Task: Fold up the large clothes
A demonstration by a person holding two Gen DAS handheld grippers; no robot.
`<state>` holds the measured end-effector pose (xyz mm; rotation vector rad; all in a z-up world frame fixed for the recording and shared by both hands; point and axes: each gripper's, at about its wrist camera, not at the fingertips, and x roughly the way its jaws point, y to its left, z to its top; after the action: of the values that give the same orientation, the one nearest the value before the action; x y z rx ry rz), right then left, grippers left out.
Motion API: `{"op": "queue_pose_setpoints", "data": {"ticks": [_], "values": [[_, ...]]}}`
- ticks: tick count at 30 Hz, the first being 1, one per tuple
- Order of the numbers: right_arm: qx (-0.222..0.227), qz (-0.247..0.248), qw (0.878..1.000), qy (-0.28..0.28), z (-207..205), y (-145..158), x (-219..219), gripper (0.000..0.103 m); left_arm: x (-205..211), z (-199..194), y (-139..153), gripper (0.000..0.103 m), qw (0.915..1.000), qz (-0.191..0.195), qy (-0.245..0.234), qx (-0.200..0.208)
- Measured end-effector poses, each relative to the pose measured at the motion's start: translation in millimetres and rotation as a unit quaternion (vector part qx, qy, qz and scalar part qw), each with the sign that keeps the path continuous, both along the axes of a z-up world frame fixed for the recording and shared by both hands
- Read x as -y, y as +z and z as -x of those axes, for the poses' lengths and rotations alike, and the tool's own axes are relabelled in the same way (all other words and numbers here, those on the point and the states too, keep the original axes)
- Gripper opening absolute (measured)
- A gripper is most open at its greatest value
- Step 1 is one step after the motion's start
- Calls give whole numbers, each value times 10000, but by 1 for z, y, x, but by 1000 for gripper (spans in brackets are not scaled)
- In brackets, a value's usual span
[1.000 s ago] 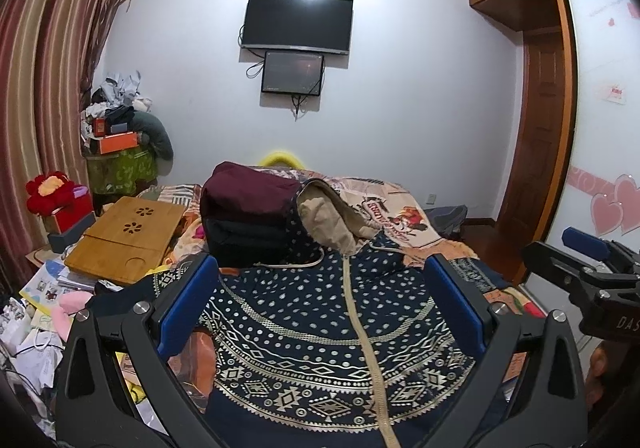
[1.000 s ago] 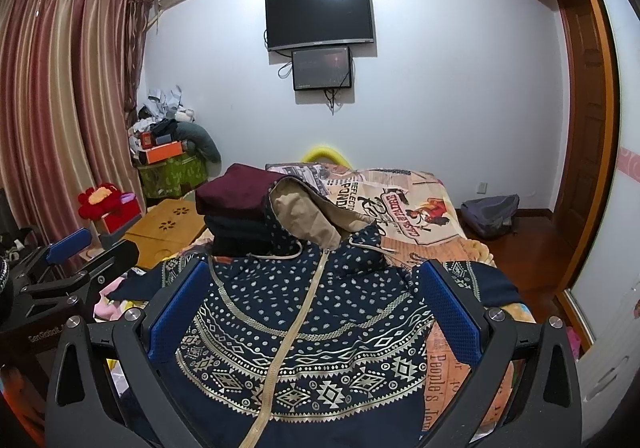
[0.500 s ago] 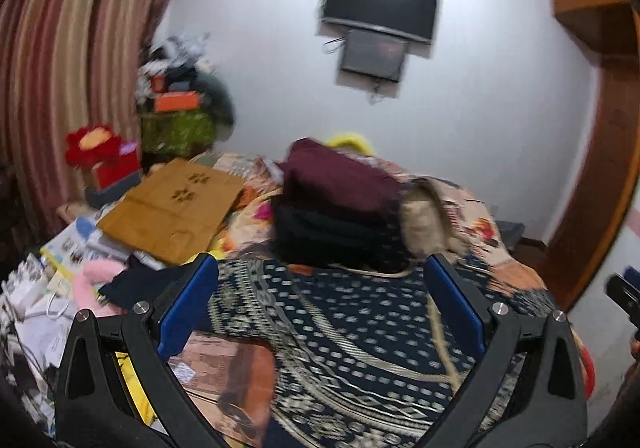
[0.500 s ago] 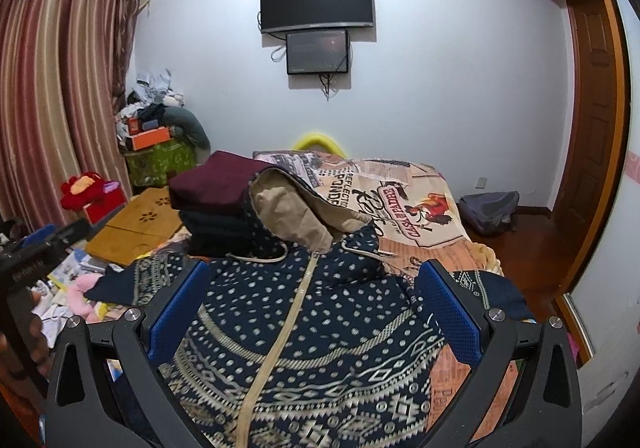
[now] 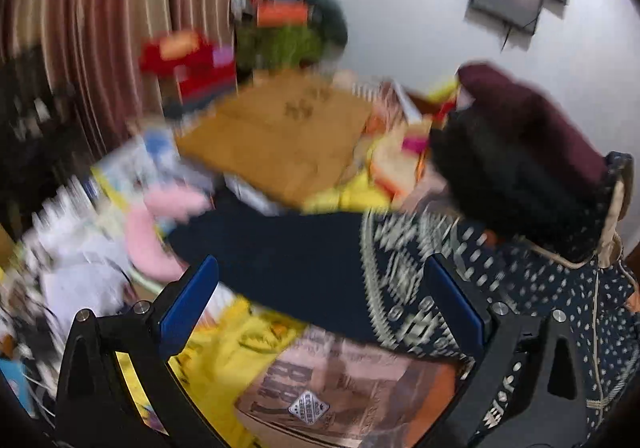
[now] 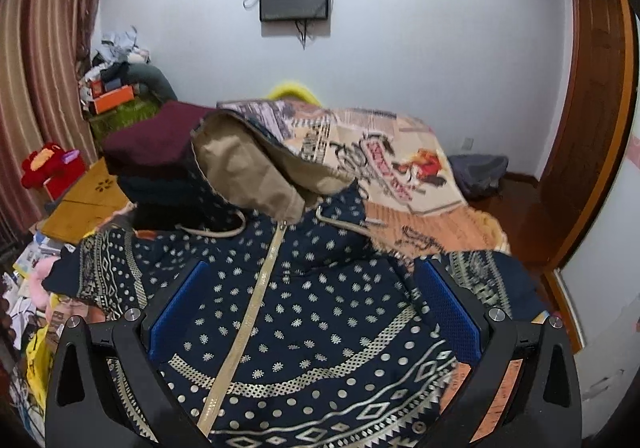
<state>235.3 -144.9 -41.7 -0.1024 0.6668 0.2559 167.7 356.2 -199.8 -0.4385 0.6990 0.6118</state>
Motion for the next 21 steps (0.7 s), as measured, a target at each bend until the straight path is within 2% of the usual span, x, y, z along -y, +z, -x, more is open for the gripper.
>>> {"op": "queue_pose_setpoints", "data": {"ticks": [2,4,5,7,9,12,13,14,15,18,20,21], "values": [[-205,-2,9998,16,-7,-10,-2,103,-26,3,-30,103,9965,840,53,-1],[-345,-10,9994,33,-14,-18,-4,103,-46,6,-60,94,9867,1616,163,9],[-449,10,9990,49,-16,-23,-5,103,-47,8,-67,88,9826,1845,187,-30],[-576,44,9983,81,-19,-30,-6,103,-62,7,-89,86,9743,2239,236,-109],[-660,93,9977,94,-21,-36,-7,103,-68,7,-101,85,9694,2432,315,-129],[-737,146,9971,102,-26,-43,-10,103,-77,1,-119,79,9575,2866,335,45],[-765,167,9969,96,-27,-45,-11,103,-80,0,-124,73,9530,3007,366,105],[-806,184,9965,91,-28,-47,-11,103,-82,-1,-126,67,9511,3062,384,127],[-829,187,9963,92,-28,-48,-11,103,-81,-2,-126,65,9508,3069,404,132],[-861,200,9960,95,-29,-49,-12,103,-79,-6,-123,53,9586,2812,454,33],[-861,210,9960,109,-29,-47,-12,103,-77,-7,-119,24,9643,2609,453,-36],[-855,210,9961,115,-28,-47,-13,103,-76,-8,-116,18,9670,2508,436,-80]]}}
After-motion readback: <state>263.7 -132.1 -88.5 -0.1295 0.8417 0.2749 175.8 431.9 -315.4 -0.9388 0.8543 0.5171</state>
